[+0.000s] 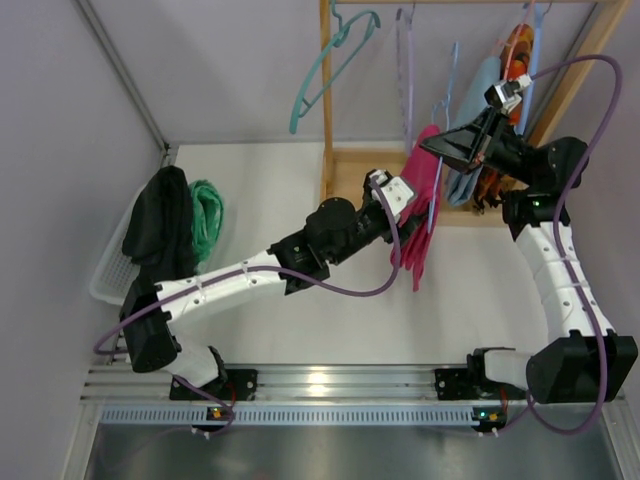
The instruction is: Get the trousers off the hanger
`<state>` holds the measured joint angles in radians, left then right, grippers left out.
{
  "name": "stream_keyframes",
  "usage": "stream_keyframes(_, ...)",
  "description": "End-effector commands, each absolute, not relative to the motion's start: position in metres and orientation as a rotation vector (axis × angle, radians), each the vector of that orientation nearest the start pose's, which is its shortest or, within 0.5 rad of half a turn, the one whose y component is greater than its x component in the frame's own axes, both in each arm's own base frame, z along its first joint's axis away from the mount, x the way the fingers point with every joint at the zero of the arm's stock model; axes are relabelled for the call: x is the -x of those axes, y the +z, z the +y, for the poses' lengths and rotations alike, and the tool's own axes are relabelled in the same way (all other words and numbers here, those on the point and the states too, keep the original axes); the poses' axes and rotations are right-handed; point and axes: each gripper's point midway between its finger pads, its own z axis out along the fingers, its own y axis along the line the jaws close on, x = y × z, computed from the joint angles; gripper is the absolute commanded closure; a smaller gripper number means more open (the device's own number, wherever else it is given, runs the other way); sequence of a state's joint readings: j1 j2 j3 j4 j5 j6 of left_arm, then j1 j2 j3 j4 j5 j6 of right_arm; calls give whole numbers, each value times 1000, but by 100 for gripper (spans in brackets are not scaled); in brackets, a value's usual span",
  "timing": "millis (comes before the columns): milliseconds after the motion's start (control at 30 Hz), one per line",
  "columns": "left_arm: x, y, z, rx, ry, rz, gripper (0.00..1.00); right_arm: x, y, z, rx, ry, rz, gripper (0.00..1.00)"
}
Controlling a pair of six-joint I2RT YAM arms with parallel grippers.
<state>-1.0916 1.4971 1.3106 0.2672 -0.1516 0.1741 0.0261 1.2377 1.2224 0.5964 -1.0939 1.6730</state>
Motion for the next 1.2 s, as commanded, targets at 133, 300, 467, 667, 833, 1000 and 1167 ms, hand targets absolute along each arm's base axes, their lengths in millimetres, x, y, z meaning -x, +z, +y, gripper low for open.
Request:
stream_keyframes(133, -281, 406, -422, -698, -593, 1221, 26, -228, 535, 183, 240, 1840, 1409, 100)
stream_keyframes(300, -285, 405, -427, -705, -577, 1188, 23, -226, 533, 185, 233, 1857, 1409, 100)
stream_keyframes(467, -288, 408, -433, -712, -568, 1142, 19, -222, 524, 189, 223, 1872, 1434, 100)
stream_keyframes(667, -287, 414, -427, -721, -548, 1113, 40, -217, 523, 189, 233, 1867, 1447, 100)
stream_keyframes(833, -281, 416, -414, -743, -543, 1117, 66, -216, 522, 189, 229, 1871, 1450, 100)
stream_keyframes(1000, -272, 438, -395, -740, -521, 1095, 97, -220, 509, 189, 206, 1877, 1476, 100)
stream_keyframes(1167, -268, 473, -371, -695, -516, 1080, 100, -223, 495, 189, 198, 1875, 1488, 100)
